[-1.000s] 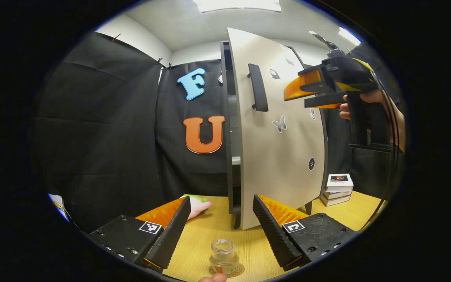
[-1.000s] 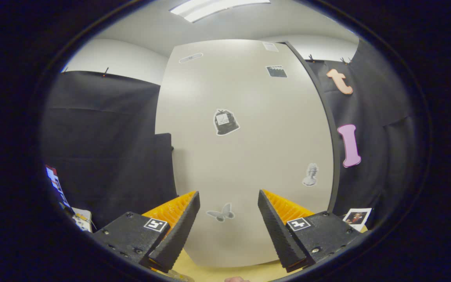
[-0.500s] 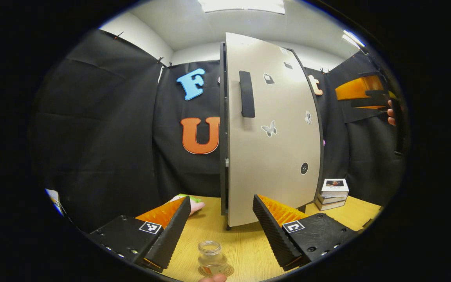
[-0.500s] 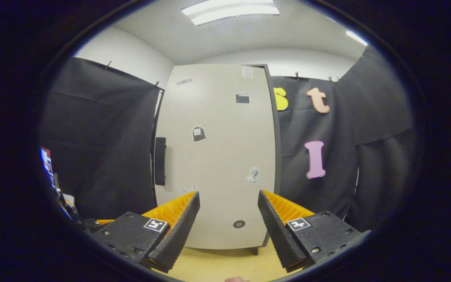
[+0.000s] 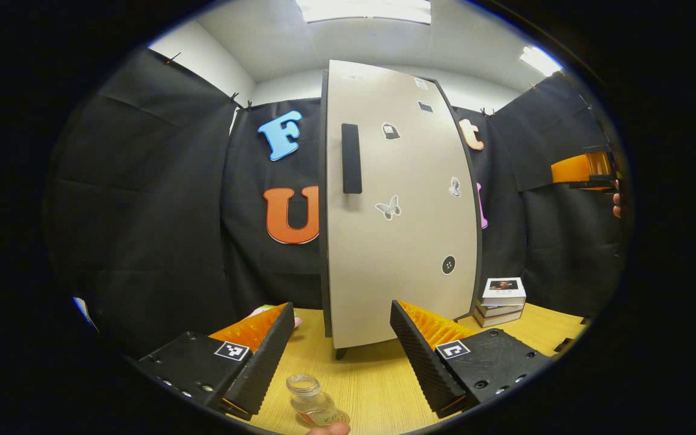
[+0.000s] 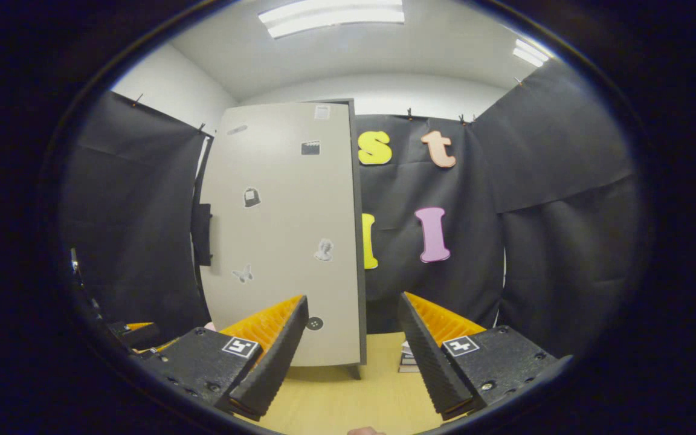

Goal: Open the cabinet door with the right hand, grasp the bottle in the cabinet with the left hand and place it on the coaster, then close the cabinet door with the right hand.

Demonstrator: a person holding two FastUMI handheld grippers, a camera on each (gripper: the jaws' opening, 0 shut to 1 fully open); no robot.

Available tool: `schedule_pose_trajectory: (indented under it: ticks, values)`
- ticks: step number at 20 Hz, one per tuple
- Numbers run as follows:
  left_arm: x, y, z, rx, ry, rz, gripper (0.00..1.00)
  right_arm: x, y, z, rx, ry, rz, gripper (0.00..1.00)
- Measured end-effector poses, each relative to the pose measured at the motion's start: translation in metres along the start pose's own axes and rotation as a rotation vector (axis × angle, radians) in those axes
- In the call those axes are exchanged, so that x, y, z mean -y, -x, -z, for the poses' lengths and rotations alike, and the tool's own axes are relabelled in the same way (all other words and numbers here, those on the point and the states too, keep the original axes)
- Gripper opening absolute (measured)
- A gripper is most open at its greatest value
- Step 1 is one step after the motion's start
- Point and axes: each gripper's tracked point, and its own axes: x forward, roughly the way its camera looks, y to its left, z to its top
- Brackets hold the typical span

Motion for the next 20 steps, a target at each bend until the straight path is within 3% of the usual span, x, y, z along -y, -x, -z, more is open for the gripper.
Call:
schedule_pose_trajectory:
  ticks: [10, 20]
  values:
    - [0.018, 0.006, -0.001, -0.001, -0.004, 0.047, 0.96, 0.019, 0.024, 0.003, 0.000, -0.005, 0.033, 0.96]
    - [0.017, 0.004, -0.009, 0.016, -0.006, 0.045, 0.96, 0.024, 0.029, 0.005, -0.009, -0.027, 0.032, 0.96]
